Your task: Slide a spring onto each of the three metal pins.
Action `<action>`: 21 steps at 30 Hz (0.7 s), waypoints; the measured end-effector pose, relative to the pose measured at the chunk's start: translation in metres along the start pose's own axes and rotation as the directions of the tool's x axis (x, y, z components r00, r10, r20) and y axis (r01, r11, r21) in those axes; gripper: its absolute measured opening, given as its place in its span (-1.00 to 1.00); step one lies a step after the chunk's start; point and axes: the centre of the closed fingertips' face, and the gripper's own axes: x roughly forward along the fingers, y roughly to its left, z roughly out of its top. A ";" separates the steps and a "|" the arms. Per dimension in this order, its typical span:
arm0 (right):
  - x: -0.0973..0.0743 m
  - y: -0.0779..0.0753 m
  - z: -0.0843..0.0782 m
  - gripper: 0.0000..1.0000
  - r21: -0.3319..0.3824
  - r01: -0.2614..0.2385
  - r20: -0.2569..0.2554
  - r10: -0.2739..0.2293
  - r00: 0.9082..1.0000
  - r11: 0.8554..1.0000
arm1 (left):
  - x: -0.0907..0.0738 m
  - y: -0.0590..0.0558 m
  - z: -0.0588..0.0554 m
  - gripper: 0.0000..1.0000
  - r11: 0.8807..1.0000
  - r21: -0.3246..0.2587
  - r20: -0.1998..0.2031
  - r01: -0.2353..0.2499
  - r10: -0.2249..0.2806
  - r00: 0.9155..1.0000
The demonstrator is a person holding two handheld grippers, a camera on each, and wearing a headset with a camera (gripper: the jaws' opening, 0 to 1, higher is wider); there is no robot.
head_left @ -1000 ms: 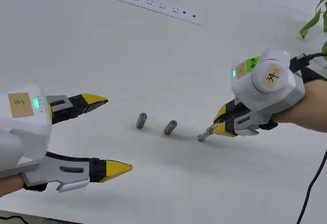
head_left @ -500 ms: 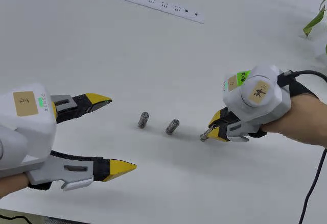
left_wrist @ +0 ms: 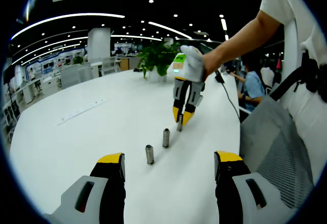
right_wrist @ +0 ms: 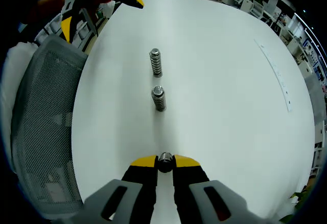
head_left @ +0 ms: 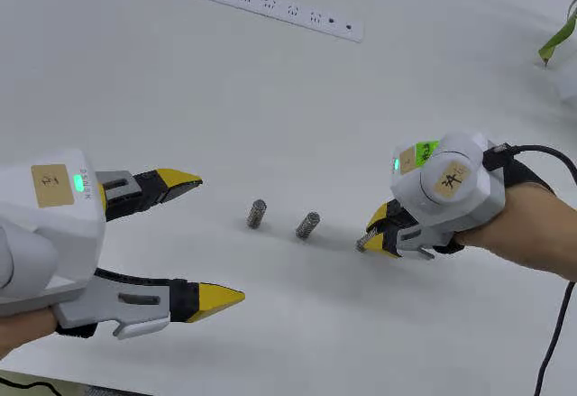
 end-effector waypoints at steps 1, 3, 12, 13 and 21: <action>0.000 0.000 0.000 -0.75 0.000 0.001 0.000 -0.001 1.000 1.000 | 0.000 0.000 0.000 0.45 1.000 0.000 0.000 0.000 0.000 1.000; 0.002 -0.001 0.000 -0.74 0.001 0.005 0.004 -0.005 1.000 1.000 | 0.000 0.001 0.002 0.45 1.000 0.003 0.001 -0.001 0.001 1.000; -0.017 -0.003 0.008 -0.55 0.050 0.039 0.077 -0.043 0.996 0.998 | -0.006 0.000 0.007 0.51 0.998 0.057 0.012 -0.006 0.006 1.000; -0.021 -0.003 0.008 -0.54 0.058 0.044 0.090 -0.049 0.995 0.997 | -0.007 -0.001 0.007 0.53 0.999 0.052 0.009 -0.005 0.005 1.000; -0.065 0.007 0.009 -0.20 0.235 0.063 0.282 -0.131 0.950 0.970 | -0.016 0.002 0.010 0.61 0.998 0.062 -0.017 -0.022 0.024 1.000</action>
